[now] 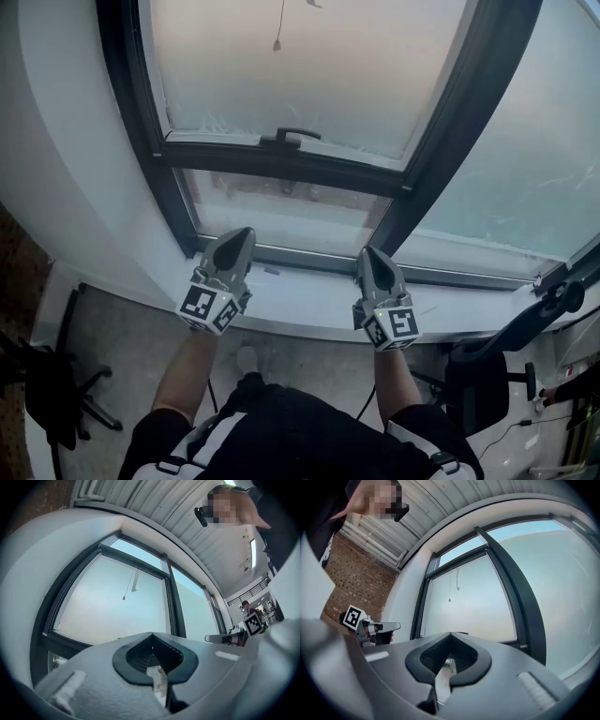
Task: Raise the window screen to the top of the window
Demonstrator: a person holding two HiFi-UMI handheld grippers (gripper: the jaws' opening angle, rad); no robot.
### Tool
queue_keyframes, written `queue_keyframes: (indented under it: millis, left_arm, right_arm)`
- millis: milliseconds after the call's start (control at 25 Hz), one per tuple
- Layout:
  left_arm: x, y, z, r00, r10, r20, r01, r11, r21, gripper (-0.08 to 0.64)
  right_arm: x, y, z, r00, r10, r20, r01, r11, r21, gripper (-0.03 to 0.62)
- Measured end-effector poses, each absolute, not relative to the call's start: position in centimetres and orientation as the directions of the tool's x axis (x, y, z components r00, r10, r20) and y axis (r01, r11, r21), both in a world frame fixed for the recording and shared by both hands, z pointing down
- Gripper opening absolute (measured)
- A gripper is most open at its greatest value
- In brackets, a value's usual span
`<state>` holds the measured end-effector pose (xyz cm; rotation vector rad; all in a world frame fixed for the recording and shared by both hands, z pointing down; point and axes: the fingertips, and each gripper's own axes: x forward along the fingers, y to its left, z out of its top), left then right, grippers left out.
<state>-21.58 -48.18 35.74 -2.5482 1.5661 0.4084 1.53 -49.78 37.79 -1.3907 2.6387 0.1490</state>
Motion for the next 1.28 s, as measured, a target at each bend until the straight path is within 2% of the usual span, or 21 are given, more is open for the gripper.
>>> queue_keyframes:
  millis: [320, 560, 1280]
  left_arm:
    - [-21.9, -42.7, 39.8, 0.365, -0.905, -0.220, -0.917, -0.391, 0.085, 0.005]
    - [-22.5, -41.7, 39.2, 0.353, -0.899, -0.258, -0.920, -0.383, 0.078, 0.005]
    - [-26.2, -42.6, 40.9, 0.396, -0.888, -0.233, -0.895, -0.430, 0.118, 0.005]
  right_arm:
    - [4.9, -45.7, 42.0, -0.579, -0.801, -0.154, -0.805, 0.591, -0.047, 0.006]
    - [6.3, -44.6, 42.1, -0.539, -0.827, -0.160, -0.835, 0.549, -0.027, 0.005]
    - [1.0, -44.3, 42.4, -0.510, -0.843, -0.170, -0.848, 0.526, -0.065, 0.005]
